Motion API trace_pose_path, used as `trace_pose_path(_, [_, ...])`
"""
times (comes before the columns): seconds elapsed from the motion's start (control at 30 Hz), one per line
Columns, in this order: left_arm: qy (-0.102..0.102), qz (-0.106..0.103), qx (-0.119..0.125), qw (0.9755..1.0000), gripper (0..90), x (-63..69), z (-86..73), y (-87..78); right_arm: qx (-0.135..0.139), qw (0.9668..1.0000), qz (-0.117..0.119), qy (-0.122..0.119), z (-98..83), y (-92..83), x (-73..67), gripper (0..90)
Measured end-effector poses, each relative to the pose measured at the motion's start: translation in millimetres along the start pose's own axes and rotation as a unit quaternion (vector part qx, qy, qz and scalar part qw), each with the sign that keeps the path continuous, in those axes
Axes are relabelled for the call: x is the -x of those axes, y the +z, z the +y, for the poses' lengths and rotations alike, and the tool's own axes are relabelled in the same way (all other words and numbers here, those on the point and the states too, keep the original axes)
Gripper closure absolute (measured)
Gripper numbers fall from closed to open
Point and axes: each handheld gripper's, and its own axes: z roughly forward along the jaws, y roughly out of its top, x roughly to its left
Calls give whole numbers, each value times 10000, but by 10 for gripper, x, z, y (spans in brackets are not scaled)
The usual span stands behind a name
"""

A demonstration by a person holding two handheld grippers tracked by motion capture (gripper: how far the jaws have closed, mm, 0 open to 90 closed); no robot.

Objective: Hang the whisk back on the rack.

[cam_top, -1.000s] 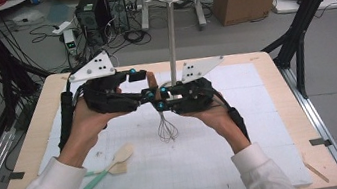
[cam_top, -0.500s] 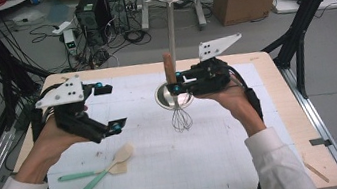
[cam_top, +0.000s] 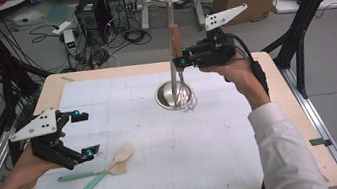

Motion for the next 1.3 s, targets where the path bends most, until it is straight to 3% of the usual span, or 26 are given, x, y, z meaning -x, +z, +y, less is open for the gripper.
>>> trace_pose_path(0.47, [-295,80,0,9995,16,-48,-379,-9,-61,9999,113,-40,286,84,287,725])
trace_pose_path(0.67, [-280,87,79,9995,16,-33,-401,-46,16,9999,157,-64,371,72,376,725])
trace_pose_path(1.3, [-349,161,57,9992,16,-63,-429,-58,77,9998,190,41,329,69,581,724])
